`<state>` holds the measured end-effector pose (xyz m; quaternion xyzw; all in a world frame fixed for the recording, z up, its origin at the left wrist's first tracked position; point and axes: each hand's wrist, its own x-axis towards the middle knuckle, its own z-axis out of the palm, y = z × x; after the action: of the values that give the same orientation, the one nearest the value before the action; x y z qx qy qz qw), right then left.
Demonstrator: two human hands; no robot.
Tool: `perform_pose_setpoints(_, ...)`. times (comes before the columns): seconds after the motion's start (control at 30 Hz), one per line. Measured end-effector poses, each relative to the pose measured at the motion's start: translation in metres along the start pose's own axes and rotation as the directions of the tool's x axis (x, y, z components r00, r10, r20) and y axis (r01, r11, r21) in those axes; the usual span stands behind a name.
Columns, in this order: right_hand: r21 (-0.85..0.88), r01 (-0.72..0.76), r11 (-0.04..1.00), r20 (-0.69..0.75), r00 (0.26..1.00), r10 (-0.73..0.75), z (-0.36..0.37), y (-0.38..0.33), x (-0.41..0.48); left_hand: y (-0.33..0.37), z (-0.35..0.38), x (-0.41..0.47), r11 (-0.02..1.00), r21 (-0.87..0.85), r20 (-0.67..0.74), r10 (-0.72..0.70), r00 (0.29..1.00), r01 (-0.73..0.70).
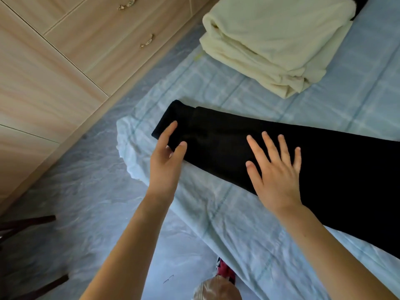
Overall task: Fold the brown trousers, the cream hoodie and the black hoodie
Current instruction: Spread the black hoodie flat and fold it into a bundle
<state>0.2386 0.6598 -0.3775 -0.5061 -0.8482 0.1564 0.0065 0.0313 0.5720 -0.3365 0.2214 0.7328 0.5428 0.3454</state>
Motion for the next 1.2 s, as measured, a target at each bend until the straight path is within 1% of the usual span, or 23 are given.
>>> perform_pose_setpoints(0.03, 0.063, -0.001, 0.998, -0.014, 1.0, 0.002, -0.005, -0.002, 0.0, 0.005, 0.002, 0.001, 0.999, 0.017, 0.028, 0.034, 0.999, -0.035)
perform_pose_setpoints(0.07, 0.166, 0.009, 0.986, -0.039, 0.999, -0.003, -0.012, -0.005, 0.001, 0.012, 0.004, 0.0, 0.997, 0.006, 0.077, 0.07, 0.995, -0.071)
perform_pose_setpoints(0.1, 0.317, 0.034, 0.948, -0.067, 0.998, -0.013, -0.02, -0.009, 0.002, 0.019, 0.008, -0.003, 0.994, -0.016, 0.144, 0.107, 0.984, -0.106)
perform_pose_setpoints(0.13, 0.5, 0.064, 0.864, -0.09, 0.996, -0.022, -0.03, -0.013, 0.003, 0.028, 0.015, -0.008, 0.989, -0.039, 0.223, 0.144, 0.964, -0.139)
perform_pose_setpoints(0.17, 0.679, 0.09, 0.729, -0.104, 0.994, -0.026, -0.04, -0.017, 0.005, 0.037, 0.025, -0.014, 0.983, -0.065, 0.298, 0.182, 0.937, -0.171)
perform_pose_setpoints(0.2, 0.817, 0.104, 0.566, -0.111, 0.994, -0.024, -0.049, -0.02, 0.006, 0.046, 0.036, -0.021, 0.977, -0.093, 0.362, 0.214, 0.907, -0.193)
perform_pose_setpoints(0.23, 0.903, 0.107, 0.416, -0.111, 0.994, -0.014, -0.059, -0.022, 0.007, 0.054, 0.048, -0.027, 0.972, -0.119, 0.416, 0.234, 0.879, -0.202)
perform_pose_setpoints(0.27, 0.947, 0.112, 0.301, -0.117, 0.993, -0.002, -0.068, -0.02, 0.007, 0.062, 0.062, -0.034, 0.969, -0.138, 0.459, 0.244, 0.854, -0.203)
perform_pose_setpoints(0.3, 0.968, 0.121, 0.219, -0.127, 0.992, 0.011, -0.076, -0.014, 0.006, 0.068, 0.077, -0.041, 0.969, -0.148, 0.495, 0.247, 0.833, -0.2)
perform_pose_setpoints(0.33, 0.978, 0.129, 0.165, -0.135, 0.991, 0.024, -0.083, -0.005, 0.004, 0.074, 0.092, -0.049, 0.969, -0.15, 0.525, 0.247, 0.814, -0.197)
perform_pose_setpoints(0.4, 0.986, 0.131, 0.104, -0.137, 0.989, 0.058, -0.095, 0.023, -0.005, 0.084, 0.126, -0.067, 0.972, -0.135, 0.574, 0.235, 0.784, -0.192)
perform_pose_setpoints(0.47, 0.985, 0.145, 0.089, -0.154, 0.983, 0.102, -0.104, 0.06, -0.019, 0.09, 0.164, -0.087, 0.975, -0.12, 0.611, 0.222, 0.76, -0.188)
perform_pose_setpoints(0.6, 0.981, 0.164, 0.104, -0.181, 0.965, 0.19, -0.126, 0.145, -0.057, 0.097, 0.243, -0.133, 0.978, -0.107, 0.675, 0.204, 0.708, -0.18)
perform_pose_setpoints(0.7, 0.981, 0.153, 0.12, -0.18, 0.946, 0.269, -0.146, 0.212, -0.093, 0.099, 0.305, -0.171, 0.98, -0.121, 0.74, 0.194, 0.644, -0.157)
perform_pose_setpoints(0.83, 0.972, 0.146, 0.186, -0.209, 0.9, 0.383, -0.175, 0.3, -0.142, 0.102, 0.39, -0.225, 0.98, -0.102, 0.797, 0.184, 0.575, -0.172)
perform_pose_setpoints(0.93, 0.962, 0.123, 0.245, -0.228, 0.855, 0.466, -0.197, 0.364, -0.178, 0.103, 0.457, -0.268, 0.979, -0.125, 0.841, 0.19, 0.507, -0.16)
perform_pose_setpoints(1.0, 0.95, 0.096, 0.297, -0.248, 0.81, 0.531, -0.207, 0.407, -0.201, 0.098, 0.5, -0.295, 0.983, -0.136, 0.876, 0.178, 0.448, -0.124)
perform_pose_setpoints(1.07, 0.94, 0.051, 0.337, -0.249, 0.775, 0.58, -0.206, 0.445, -0.221, 0.086, 0.538, -0.318, 0.99, -0.131, 0.903, 0.138, 0.407, -0.045)
perform_pose_setpoints(1.13, 0.941, -0.015, 0.337, -0.207, 0.762, 0.614, -0.197, 0.476, -0.236, 0.071, 0.566, -0.337, 0.996, -0.081, 0.915, 0.06, 0.4, 0.035)
perform_pose_setpoints(1.2, 0.946, -0.078, 0.314, -0.148, 0.758, 0.635, -0.187, 0.496, -0.246, 0.057, 0.583, -0.35, 0.995, -0.032, 0.916, -0.01, 0.4, 0.098)
